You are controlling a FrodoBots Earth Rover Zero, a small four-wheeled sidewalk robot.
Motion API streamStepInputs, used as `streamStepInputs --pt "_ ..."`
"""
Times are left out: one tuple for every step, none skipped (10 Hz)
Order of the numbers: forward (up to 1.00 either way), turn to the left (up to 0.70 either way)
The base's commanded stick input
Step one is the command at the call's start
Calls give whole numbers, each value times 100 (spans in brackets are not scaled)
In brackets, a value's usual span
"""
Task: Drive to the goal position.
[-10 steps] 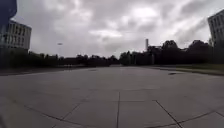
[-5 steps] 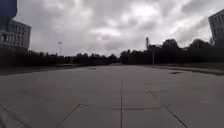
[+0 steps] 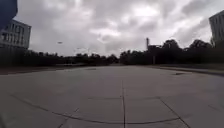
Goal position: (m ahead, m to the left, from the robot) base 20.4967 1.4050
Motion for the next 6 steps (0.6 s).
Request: streamStepInputs --pt "70 0" --pt "70 2" --pt "70 4" --pt "70 4" --pt "70 3" --pt "70 2"
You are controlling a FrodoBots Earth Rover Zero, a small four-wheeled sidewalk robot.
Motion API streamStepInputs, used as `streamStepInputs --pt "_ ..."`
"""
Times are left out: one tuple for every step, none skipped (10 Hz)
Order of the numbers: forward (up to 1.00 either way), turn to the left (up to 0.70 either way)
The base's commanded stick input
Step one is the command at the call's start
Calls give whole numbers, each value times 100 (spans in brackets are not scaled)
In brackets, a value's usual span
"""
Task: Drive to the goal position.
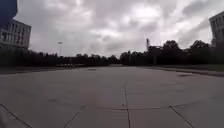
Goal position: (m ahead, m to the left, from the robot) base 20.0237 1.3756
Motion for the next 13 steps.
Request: streamStepInputs --pt "70 0" --pt "70 0" --pt "70 0" --pt "70 0" --pt "70 0" --pt "70 0" --pt "70 0" --pt "70 0" --pt "70 0" --pt "70 0" --pt "70 0" --pt "70 0" --pt "70 0"
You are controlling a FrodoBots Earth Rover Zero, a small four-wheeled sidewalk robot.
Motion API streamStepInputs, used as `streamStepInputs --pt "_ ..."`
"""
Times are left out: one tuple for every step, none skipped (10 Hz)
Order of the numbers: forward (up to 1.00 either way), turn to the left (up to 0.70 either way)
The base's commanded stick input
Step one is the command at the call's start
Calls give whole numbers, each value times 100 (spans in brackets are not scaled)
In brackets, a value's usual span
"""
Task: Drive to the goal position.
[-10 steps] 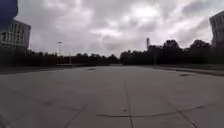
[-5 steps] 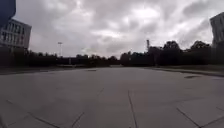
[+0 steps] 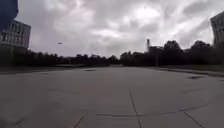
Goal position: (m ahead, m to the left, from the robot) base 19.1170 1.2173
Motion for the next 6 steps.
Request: streamStepInputs --pt "70 0" --pt "70 2" --pt "70 7" --pt "70 12" --pt "70 18" --pt "70 15"
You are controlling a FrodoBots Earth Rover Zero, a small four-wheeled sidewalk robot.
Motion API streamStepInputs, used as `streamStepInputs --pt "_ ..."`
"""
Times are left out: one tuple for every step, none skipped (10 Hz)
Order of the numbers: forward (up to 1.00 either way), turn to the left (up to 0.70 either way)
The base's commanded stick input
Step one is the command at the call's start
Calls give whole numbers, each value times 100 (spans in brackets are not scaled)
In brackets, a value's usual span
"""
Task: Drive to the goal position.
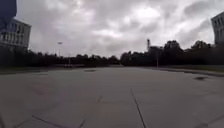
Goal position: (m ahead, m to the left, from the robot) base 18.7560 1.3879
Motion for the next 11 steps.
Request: streamStepInputs --pt "70 8" --pt "70 3" --pt "70 0" --pt "70 0" --pt "70 0" --pt "70 0" --pt "70 0" --pt "70 0" --pt "70 0" --pt "70 0" --pt "70 0"
